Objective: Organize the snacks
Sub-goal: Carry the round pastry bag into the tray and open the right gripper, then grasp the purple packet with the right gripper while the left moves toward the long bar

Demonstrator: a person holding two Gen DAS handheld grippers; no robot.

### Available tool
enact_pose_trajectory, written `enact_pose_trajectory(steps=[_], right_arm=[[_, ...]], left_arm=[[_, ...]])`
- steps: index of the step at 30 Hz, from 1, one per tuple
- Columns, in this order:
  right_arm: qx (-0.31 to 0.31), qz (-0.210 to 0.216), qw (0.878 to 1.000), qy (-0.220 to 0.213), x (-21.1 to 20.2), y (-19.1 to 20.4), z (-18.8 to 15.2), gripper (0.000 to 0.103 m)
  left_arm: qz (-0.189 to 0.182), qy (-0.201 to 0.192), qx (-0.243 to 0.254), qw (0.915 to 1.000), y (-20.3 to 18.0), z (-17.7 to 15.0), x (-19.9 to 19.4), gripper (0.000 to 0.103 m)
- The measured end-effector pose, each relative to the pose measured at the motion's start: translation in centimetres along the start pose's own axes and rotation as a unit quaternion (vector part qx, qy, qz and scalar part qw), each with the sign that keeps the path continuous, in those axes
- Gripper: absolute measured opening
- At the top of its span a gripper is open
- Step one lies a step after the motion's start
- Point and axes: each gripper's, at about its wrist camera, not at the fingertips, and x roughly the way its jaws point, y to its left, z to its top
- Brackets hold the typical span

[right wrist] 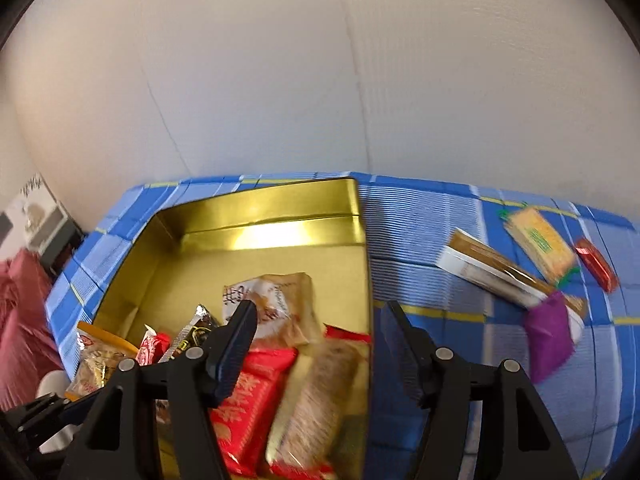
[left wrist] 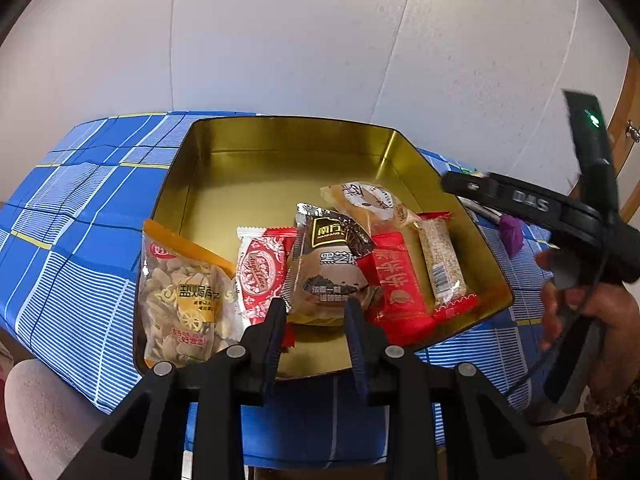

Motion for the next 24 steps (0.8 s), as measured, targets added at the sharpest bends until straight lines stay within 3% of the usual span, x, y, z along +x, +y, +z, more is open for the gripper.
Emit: enact_pose_trajectory(steps=[8,18,24], right_arm=[[0.027,-0.048,0.998,-0.006,-3.4,-4.9,-2.7,0.065],[0.096,-0.091,0.991,0.031,-4.7,-11.9,-8.4,0.065],[0.116,-0.094,0.989,0.022,-4.5,-14.0,-7.7,0.065]], left_arm=[[-0.011,-0.007,0.011,0.9999,-1.2,-0.2,-0.6,0.03],[-0.04,-0.005,0.044,0.9982,-3.9,-0.9,-1.1,0.031],[-0.045,0.0,0.06,0.9972,-5.2,-1.3,-1.1,0.031]])
